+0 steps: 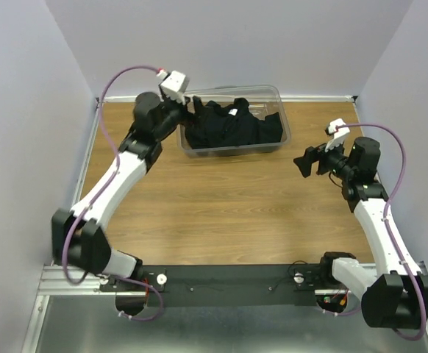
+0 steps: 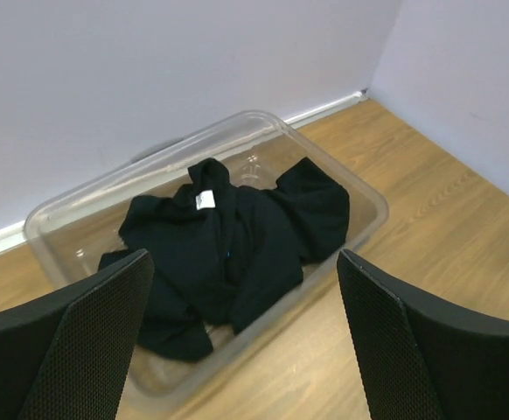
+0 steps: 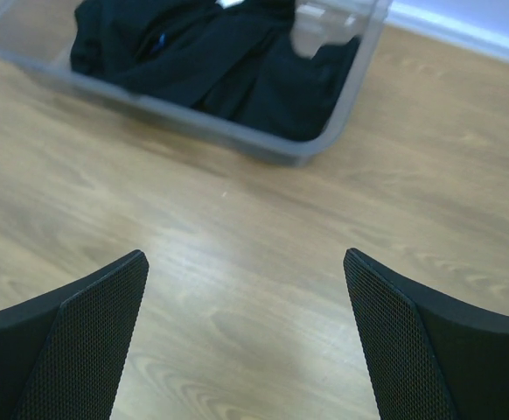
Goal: Fold and stack the t-shirts
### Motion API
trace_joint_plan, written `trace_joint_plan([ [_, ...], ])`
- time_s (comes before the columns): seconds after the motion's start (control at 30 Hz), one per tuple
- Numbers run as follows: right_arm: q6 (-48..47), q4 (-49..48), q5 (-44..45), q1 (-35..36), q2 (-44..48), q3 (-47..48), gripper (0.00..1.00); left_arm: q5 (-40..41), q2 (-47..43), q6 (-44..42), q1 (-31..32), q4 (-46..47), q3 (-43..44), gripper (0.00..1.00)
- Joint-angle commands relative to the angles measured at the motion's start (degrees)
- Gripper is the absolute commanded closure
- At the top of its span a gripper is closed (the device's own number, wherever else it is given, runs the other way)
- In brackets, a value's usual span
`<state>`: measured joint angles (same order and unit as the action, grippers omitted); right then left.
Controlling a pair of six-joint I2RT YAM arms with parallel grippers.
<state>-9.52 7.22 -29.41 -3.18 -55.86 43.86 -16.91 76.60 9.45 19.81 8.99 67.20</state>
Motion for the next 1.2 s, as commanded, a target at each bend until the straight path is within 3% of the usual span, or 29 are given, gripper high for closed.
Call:
trace_joint_plan([
  [0.0,-1.7,4.5,-5.6,-0.1,-1.7,0.9,0.00,4.9,13.2,0.7,2.1,-8.9,12.4,0.10],
  [0.1,-1.5,4.5,-5.1,-0.1,-1.4,0.1,0.00,9.8,25.5,1.6,5.0,-14.7,21.8,0.11],
  [0.23,-0.9,4.6,-5.1,-0.2,-2.1,0.3,0.00,16.5,41.9,2.6,7.0,-25.8,44.4,0.12],
  [0.33,-0.8,4.8,-4.9,-0.2,-2.4,0.5,0.00,21.3,52.7,4.0,7.5,-33.2,56.5,0.12],
  [0.43,-0.8,4.8,-4.5,-0.2,-2.2,0.7,0.00,24.2,60.1,5.0,7.7,-37.8,63.7,0.12],
  [0.57,-0.7,5.0,-4.8,-0.2,-2.0,0.7,0.00,27.4,65.1,4.6,7.8,-39.5,65.3,0.15],
  [0.63,-0.6,5.0,-5.0,-0.2,-2.1,0.8,0.00,28.9,66.6,3.8,8.0,-39.8,65.0,0.22],
  [0.67,-0.6,5.0,-5.0,-0.2,-1.9,0.8,0.00,29.0,66.9,3.6,8.0,-39.8,64.9,0.34],
  [0.73,-0.6,5.0,-4.8,-0.2,-1.9,0.9,0.00,28.5,66.9,2.9,8.3,-39.4,64.7,0.57],
  [0.77,-0.5,5.0,-4.6,-0.2,-1.8,0.9,0.00,28.3,66.3,2.4,8.5,-38.9,64.5,0.84],
  [0.83,-0.7,5.1,-4.8,-0.2,-1.7,0.8,0.00,27.1,61.9,1.4,9.3,-35.5,62.4,1.00],
  [1.07,-0.9,5.1,-2.8,-0.2,-0.7,0.7,0.00,22.7,36.2,-2.2,15.1,-19.8,51.7,1.00],
  [1.17,-0.6,5.0,0.1,-0.2,-0.1,0.8,0.00,14.0,21.0,-2.3,17.9,-13.3,44.8,1.00],
])
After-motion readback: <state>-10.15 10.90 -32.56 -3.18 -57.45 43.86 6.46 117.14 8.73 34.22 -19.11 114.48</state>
